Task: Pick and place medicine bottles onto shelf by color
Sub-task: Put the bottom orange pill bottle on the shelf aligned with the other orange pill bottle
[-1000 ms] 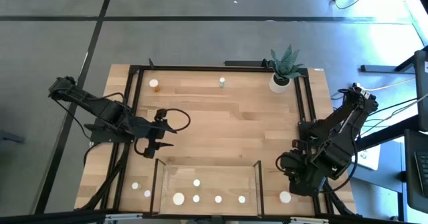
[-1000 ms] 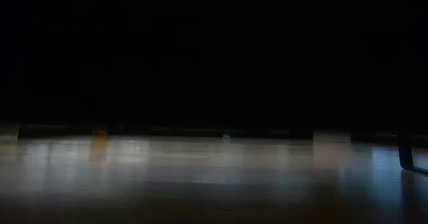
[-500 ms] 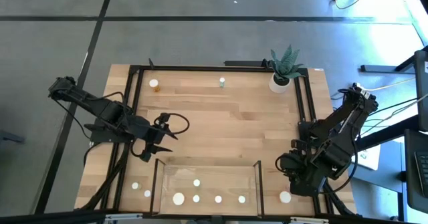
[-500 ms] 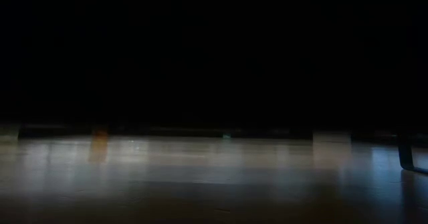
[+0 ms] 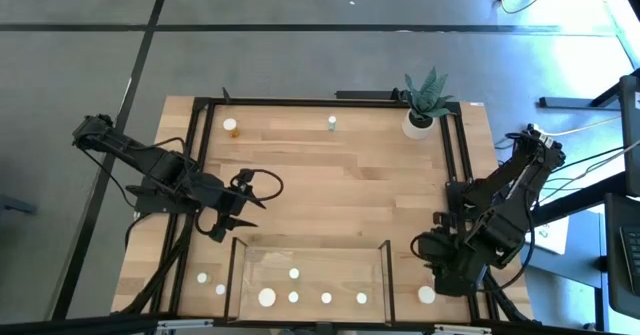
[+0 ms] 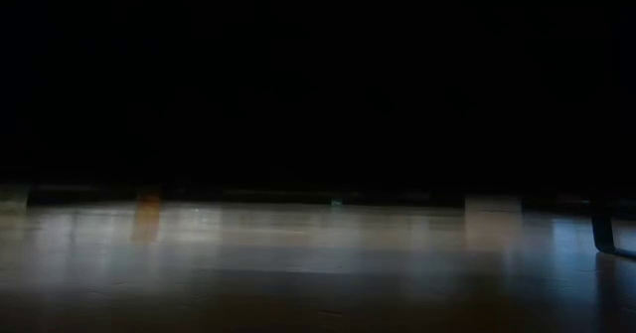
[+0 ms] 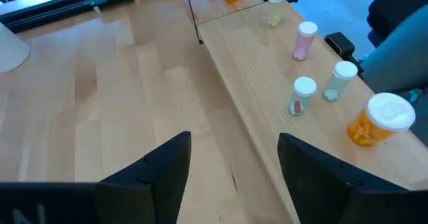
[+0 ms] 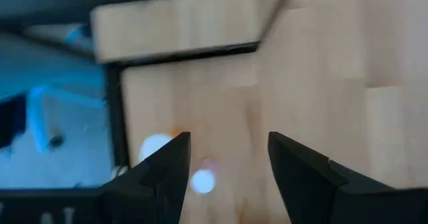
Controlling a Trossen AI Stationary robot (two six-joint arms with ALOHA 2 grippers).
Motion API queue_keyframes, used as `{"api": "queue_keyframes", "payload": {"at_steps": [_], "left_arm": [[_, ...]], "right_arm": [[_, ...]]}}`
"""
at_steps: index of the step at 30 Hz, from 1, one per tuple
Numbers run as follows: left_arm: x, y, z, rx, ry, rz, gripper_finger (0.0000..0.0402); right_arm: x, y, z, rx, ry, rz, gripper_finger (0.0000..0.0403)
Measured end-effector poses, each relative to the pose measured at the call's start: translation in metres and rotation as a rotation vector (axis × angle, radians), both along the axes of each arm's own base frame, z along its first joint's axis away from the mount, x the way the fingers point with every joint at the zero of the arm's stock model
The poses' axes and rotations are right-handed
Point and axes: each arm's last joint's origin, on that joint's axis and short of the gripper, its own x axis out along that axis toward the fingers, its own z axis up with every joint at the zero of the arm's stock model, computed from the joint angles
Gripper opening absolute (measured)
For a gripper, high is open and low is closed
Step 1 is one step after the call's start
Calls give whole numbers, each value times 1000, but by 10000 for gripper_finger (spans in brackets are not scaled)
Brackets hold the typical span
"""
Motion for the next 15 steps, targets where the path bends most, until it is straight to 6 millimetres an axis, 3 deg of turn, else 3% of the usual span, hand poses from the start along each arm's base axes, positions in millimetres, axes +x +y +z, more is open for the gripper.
{"api": "queue_keyframes", "payload": {"at_steps": [8,15], "left_arm": [[0,0,0,0,0,0,218],[0,0,0,0,0,0,218]], "right_arm": [[-11,37,-8,15,-68,340,202],[-8,49,-24,-41,-33,380,202]]}}
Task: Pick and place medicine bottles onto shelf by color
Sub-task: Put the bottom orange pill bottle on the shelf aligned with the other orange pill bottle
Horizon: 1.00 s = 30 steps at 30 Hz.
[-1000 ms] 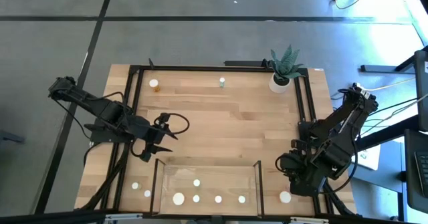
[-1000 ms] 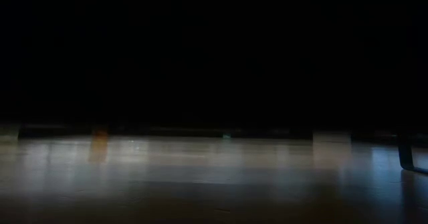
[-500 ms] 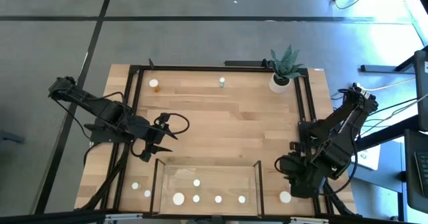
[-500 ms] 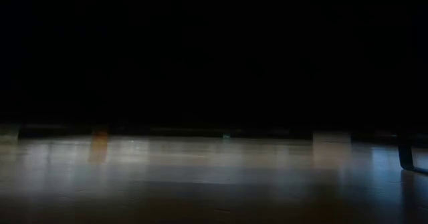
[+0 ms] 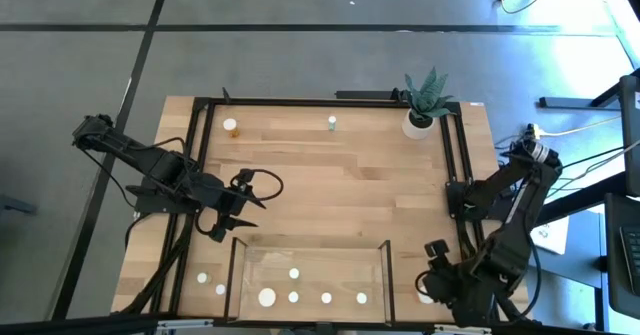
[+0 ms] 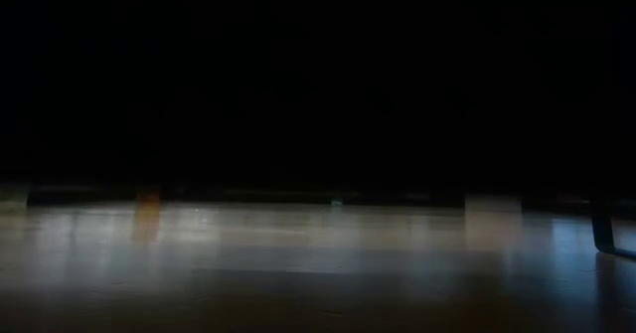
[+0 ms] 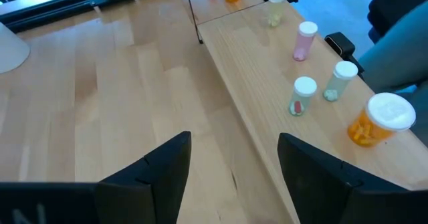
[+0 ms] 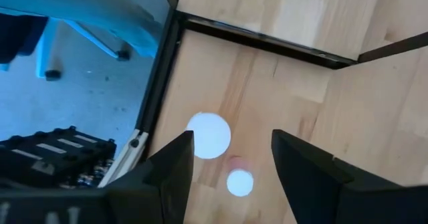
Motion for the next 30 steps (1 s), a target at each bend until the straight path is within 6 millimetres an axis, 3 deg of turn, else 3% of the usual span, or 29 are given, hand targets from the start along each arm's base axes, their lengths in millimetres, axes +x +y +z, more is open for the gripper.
{"api": "queue_keyframes", "payload": {"at_steps": [30], "left_arm": [[0,0,0,1,0,0,218]], "right_arm": [[2,3,-3,10,-2,-68,202]]}}
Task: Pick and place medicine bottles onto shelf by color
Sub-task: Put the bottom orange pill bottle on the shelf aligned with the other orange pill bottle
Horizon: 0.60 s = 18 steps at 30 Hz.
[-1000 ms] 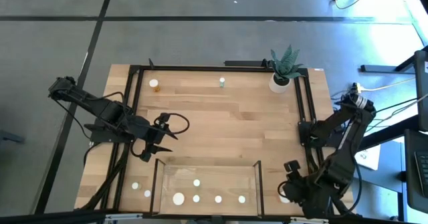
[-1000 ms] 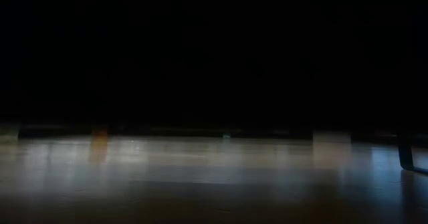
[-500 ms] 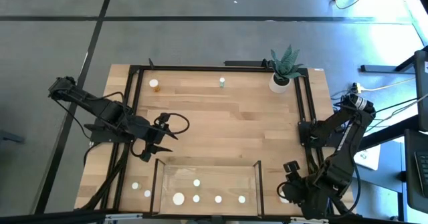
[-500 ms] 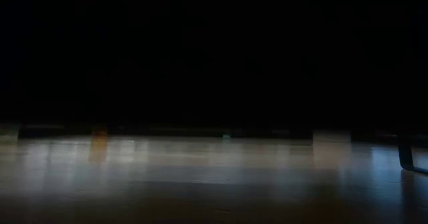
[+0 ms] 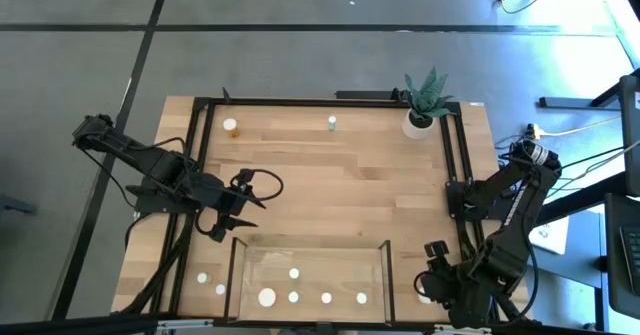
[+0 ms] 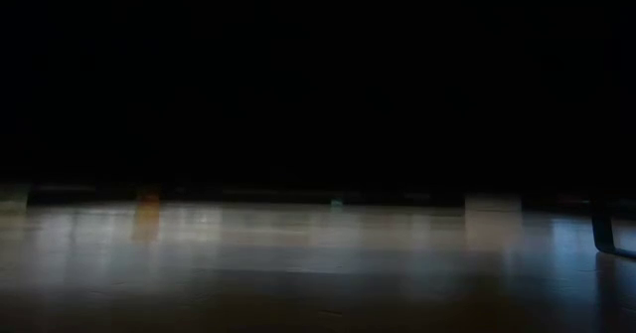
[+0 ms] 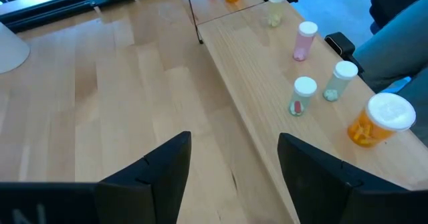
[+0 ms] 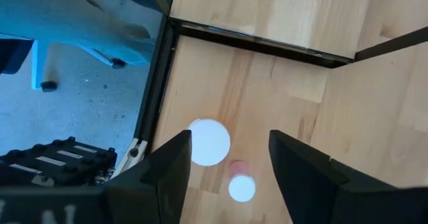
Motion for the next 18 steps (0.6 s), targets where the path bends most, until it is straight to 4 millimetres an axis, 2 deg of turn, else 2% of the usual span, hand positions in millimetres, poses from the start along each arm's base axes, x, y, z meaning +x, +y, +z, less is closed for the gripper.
{"api": "queue_keyframes", "payload": {"at_steps": [13,16,18], "left_arm": [[0,0,0,0,0,0,218],[0,0,0,0,0,0,218],[0,0,0,0,0,0,218]], "right_arm": [[1,1,1,46,11,-92,206],[0,1,1,50,24,-87,232],[0,1,0,45,38,-84,264]]}}
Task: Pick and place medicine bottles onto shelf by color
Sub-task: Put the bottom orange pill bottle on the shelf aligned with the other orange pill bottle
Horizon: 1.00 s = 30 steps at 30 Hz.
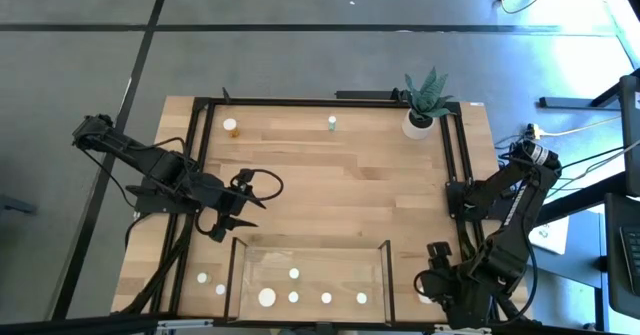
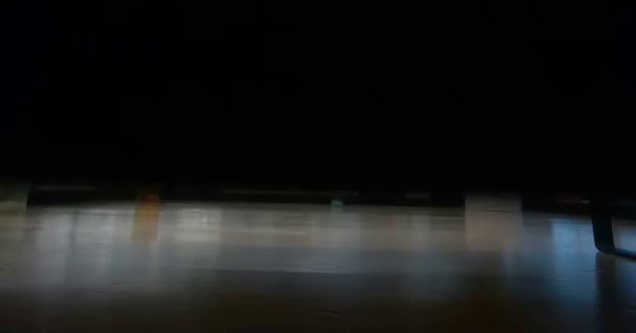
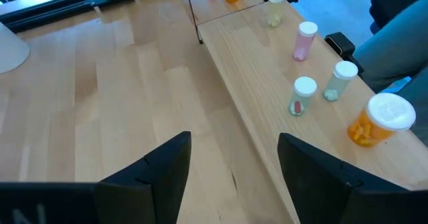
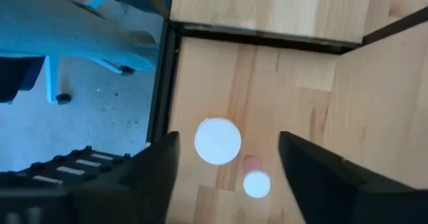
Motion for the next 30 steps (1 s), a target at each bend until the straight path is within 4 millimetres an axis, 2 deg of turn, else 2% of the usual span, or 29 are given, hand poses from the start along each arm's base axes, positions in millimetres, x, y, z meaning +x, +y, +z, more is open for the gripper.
{"api": "queue_keyframes", "payload": {"at_steps": [6,9,20,30], "left_arm": [[0,0,0,0,0,0,218],[0,0,0,0,0,0,218],[0,0,0,0,0,0,218],[0,0,0,0,0,0,218]], "right_arm": [[0,0,0,-3,4,-6,369],[1,1,-2,-1,11,-28,394],[8,18,-29,-14,127,-99,394],[15,29,-57,-95,175,-126,394]]}}
